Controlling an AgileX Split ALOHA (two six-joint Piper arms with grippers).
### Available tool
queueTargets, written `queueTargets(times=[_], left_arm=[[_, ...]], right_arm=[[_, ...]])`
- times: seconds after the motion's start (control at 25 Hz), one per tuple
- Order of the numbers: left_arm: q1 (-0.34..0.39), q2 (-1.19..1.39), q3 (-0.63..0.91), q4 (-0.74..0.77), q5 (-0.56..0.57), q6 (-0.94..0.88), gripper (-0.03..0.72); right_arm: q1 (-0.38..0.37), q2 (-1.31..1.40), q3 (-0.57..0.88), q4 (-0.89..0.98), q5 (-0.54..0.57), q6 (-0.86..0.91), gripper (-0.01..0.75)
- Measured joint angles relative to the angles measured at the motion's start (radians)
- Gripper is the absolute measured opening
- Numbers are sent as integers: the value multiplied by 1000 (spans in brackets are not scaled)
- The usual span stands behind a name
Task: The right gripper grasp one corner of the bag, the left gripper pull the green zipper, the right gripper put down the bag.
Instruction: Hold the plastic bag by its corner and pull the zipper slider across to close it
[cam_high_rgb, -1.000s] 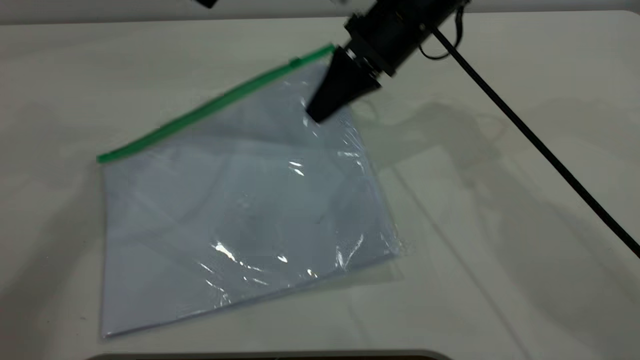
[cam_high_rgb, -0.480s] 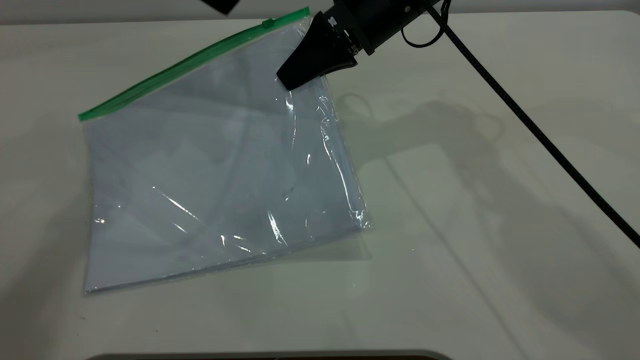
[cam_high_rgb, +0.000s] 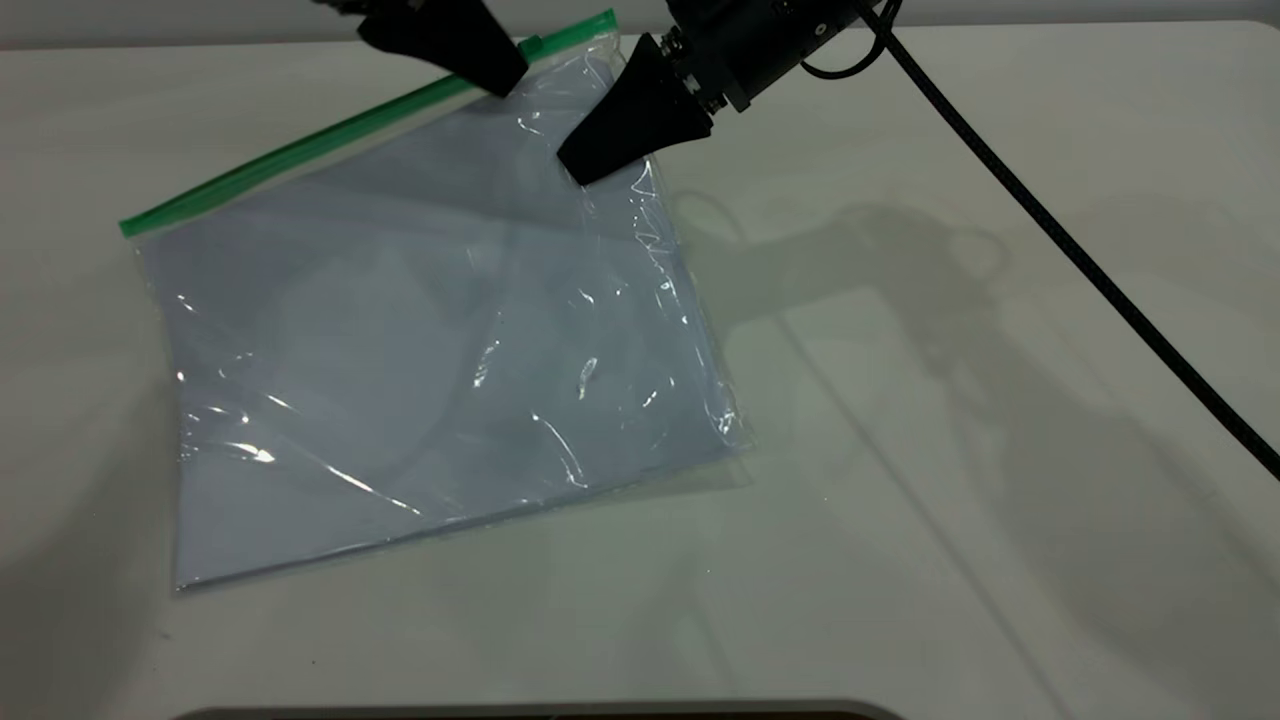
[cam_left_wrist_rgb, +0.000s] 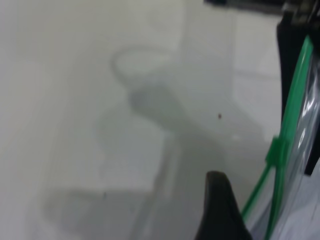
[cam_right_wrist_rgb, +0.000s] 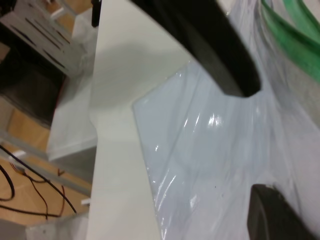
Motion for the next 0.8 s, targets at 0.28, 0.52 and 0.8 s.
queueTargets(times=[0.28, 0.52, 0.8], left_arm=[[0, 15, 0, -40, 19, 130, 549], [0, 41, -1, -96, 51, 246, 548], [0, 44, -1, -145, 62, 318, 541]], right_arm=[[0, -1, 0, -24, 0, -38, 34], [0, -1, 0, -31, 0, -54, 34], [0, -1, 0, -33, -1, -55, 34]])
